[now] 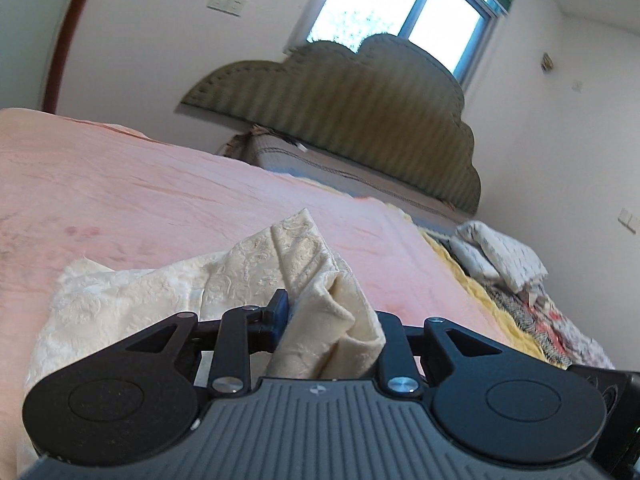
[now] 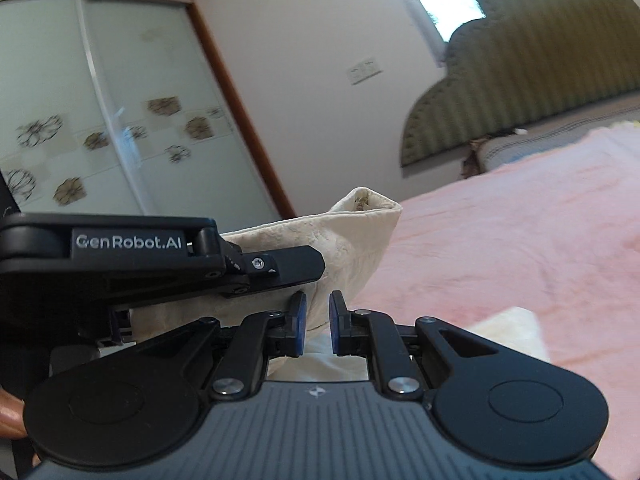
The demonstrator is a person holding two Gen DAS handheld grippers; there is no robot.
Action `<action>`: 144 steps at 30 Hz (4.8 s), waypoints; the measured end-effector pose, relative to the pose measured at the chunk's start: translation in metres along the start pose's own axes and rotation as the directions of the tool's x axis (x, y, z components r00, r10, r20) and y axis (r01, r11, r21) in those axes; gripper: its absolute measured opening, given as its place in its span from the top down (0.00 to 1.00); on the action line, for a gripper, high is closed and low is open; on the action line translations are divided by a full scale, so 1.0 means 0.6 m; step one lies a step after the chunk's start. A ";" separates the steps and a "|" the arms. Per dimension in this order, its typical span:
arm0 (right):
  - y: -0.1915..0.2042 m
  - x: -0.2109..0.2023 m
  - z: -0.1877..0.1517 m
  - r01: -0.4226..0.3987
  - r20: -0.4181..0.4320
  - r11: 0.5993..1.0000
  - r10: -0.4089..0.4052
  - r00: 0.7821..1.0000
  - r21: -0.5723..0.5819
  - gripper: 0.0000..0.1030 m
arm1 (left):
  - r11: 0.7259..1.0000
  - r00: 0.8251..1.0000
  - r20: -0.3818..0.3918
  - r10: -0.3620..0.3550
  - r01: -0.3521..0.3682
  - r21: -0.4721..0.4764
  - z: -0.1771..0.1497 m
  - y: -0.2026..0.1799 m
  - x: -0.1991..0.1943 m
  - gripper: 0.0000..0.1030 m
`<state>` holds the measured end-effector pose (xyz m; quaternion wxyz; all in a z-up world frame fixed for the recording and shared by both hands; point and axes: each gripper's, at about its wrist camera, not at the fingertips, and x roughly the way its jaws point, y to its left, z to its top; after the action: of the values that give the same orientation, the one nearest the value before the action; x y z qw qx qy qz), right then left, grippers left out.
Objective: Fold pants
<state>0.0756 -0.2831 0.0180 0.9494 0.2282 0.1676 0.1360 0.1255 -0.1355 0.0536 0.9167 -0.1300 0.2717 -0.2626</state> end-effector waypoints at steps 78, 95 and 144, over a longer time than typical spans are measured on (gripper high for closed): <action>-0.100 -0.074 -0.026 0.132 -0.197 0.990 -0.140 0.970 -0.052 0.43 | 0.996 0.984 -0.175 0.013 0.003 0.090 -0.059 0.263 -0.033 0.19; -0.282 0.078 0.003 -0.208 -0.460 0.898 0.384 0.801 0.388 0.41 | 0.918 0.855 -0.353 -0.381 0.303 -0.255 -0.050 0.344 0.094 0.03; -0.134 0.206 0.065 0.088 -0.281 0.996 -0.088 0.956 -0.010 0.41 | 0.930 0.918 -0.153 0.365 -0.366 0.028 0.058 0.409 0.037 0.13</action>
<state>0.2169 -0.3258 -0.0193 0.9208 0.2001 0.3109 0.1244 0.2620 0.0588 -0.0210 0.9254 -0.0567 0.3621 -0.0961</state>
